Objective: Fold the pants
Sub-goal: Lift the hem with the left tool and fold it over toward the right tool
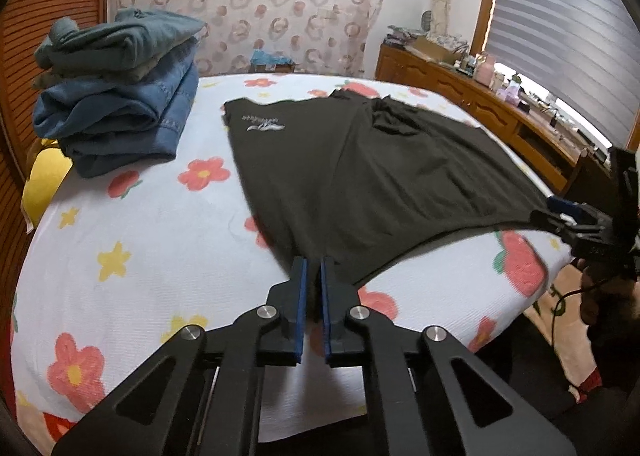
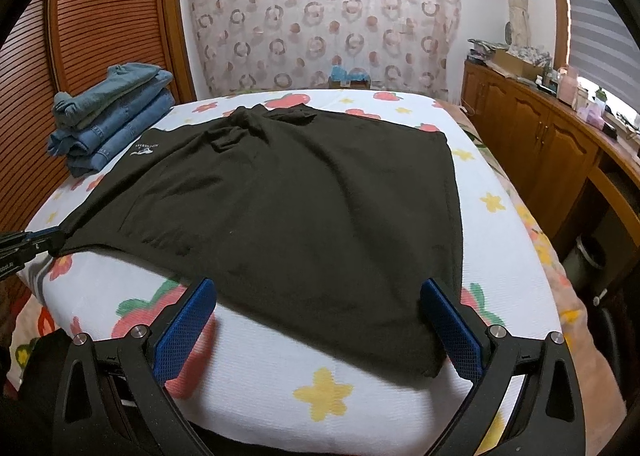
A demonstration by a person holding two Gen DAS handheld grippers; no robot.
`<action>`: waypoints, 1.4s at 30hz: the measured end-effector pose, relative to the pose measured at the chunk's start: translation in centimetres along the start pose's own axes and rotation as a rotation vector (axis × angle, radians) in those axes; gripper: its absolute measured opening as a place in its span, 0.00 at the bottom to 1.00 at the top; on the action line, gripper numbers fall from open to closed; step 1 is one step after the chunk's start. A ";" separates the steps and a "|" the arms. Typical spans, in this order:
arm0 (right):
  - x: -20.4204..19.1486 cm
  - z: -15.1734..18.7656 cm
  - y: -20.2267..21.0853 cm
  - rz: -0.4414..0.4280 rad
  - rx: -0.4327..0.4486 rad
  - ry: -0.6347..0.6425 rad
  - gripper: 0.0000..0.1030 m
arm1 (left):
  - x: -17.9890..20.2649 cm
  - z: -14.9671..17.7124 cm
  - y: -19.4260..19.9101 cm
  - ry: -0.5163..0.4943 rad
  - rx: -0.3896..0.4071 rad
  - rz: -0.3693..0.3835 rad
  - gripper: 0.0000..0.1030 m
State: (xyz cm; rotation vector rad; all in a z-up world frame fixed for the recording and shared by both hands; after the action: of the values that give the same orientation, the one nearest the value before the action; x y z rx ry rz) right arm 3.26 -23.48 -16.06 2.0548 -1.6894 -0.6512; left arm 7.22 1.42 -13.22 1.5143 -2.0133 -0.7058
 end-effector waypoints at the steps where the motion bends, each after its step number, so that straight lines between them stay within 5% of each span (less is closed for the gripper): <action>1: 0.0 -0.1 -0.2 -0.003 0.002 -0.002 0.97 | 0.1 -0.3 0.2 -0.003 0.006 0.004 0.06; 16: 0.7 -0.3 -0.3 -0.005 0.006 -0.003 0.73 | 5.2 -6.5 1.0 -0.111 0.106 0.100 0.04; 30: 2.6 0.3 1.4 -0.023 0.031 -0.036 0.72 | 12.4 -11.4 -0.9 -0.226 0.111 0.181 0.04; 42: 4.3 0.7 1.9 -0.038 0.048 -0.096 0.72 | 18.4 -11.9 -2.5 -0.292 0.049 0.254 0.04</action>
State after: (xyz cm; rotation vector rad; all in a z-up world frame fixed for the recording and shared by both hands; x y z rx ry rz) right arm 2.00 -28.12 -15.99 2.1246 -1.7381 -0.7390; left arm 12.63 -18.10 -4.46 1.2050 -2.4020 -0.8134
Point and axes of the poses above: each gripper's, at about its wrist camera, not at the fingertips, and y roughly against the way its jaws point, x to its right, z to its underside, the point moved 4 cm from there along -y, roughly the way its jaws point, and after that the axes turned 4 degrees about -y, right-handed, at the moved point
